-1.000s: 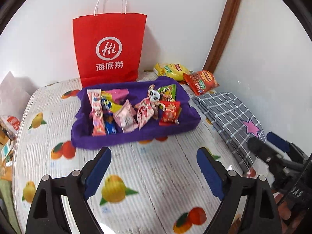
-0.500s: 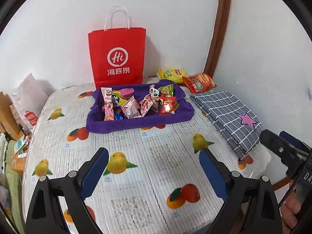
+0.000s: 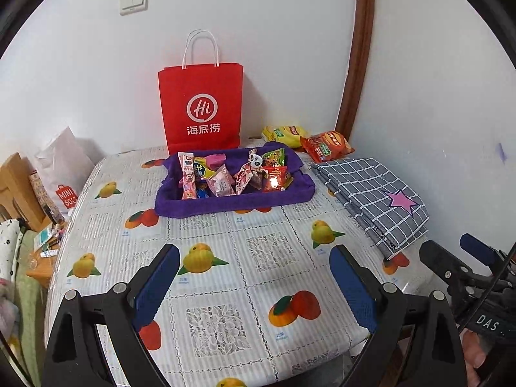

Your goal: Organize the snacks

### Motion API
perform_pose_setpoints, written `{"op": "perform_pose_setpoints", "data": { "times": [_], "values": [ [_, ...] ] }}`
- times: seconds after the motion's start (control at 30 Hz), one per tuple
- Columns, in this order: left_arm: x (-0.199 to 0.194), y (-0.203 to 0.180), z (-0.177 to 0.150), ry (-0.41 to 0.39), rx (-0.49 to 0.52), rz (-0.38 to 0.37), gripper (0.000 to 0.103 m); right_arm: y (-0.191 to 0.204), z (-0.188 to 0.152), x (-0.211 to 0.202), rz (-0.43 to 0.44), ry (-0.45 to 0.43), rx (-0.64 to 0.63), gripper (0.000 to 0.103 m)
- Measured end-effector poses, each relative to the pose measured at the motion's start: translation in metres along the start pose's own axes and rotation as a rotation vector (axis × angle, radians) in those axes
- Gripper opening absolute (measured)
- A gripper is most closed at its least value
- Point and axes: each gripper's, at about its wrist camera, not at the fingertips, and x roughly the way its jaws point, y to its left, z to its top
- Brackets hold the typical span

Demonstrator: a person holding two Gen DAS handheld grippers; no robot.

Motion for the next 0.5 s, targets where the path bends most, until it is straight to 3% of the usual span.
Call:
{"op": "perform_pose_setpoints", "data": {
  "times": [0.5],
  "values": [
    [-0.016, -0.006, -0.001, -0.023, 0.026, 0.012, 0.094, 0.003, -0.008, -0.011, -0.015, -0.012, 0.009, 0.103]
  ]
}}
